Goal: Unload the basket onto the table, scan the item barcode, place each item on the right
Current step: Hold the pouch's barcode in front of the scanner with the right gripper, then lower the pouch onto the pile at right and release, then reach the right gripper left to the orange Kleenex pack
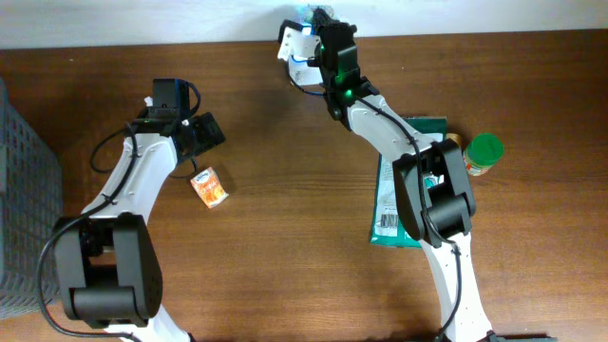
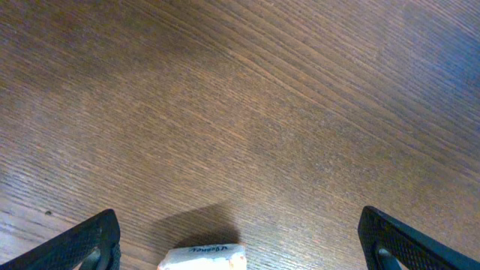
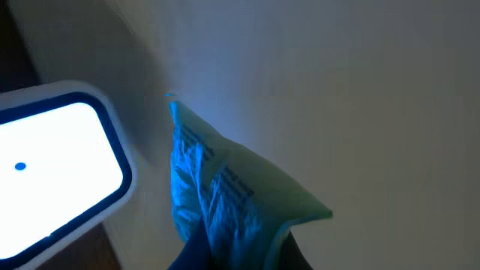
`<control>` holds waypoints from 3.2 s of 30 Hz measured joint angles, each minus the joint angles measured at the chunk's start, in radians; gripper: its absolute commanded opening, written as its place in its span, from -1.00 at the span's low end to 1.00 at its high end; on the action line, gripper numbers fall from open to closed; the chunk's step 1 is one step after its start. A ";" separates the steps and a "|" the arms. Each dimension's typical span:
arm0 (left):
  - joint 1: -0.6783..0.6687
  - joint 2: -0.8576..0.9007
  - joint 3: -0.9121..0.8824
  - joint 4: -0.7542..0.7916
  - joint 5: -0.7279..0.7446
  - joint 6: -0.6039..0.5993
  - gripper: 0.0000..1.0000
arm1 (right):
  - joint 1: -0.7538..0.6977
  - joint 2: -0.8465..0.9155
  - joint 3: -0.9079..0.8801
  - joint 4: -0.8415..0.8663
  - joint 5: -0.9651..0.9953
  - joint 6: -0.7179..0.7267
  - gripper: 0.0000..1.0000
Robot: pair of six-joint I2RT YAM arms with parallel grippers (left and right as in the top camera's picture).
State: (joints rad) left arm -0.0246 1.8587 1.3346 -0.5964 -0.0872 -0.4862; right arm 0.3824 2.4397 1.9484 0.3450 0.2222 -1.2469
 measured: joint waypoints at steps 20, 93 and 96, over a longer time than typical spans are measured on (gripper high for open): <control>0.000 0.000 0.000 0.001 0.000 0.000 0.98 | 0.006 -0.312 0.003 -0.519 0.027 0.406 -0.92; 0.097 -0.020 0.694 -0.594 -0.025 0.172 0.98 | 0.401 -0.180 -0.264 -0.684 -0.575 1.644 -0.03; 0.097 -0.020 0.694 -0.605 -0.018 0.172 0.98 | 0.415 -0.175 -0.264 -0.665 -0.572 1.636 -0.11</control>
State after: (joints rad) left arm 0.0727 1.8389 2.0281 -1.2011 -0.1047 -0.3145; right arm 0.7971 2.2642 1.6848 -0.3199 -0.3500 0.3889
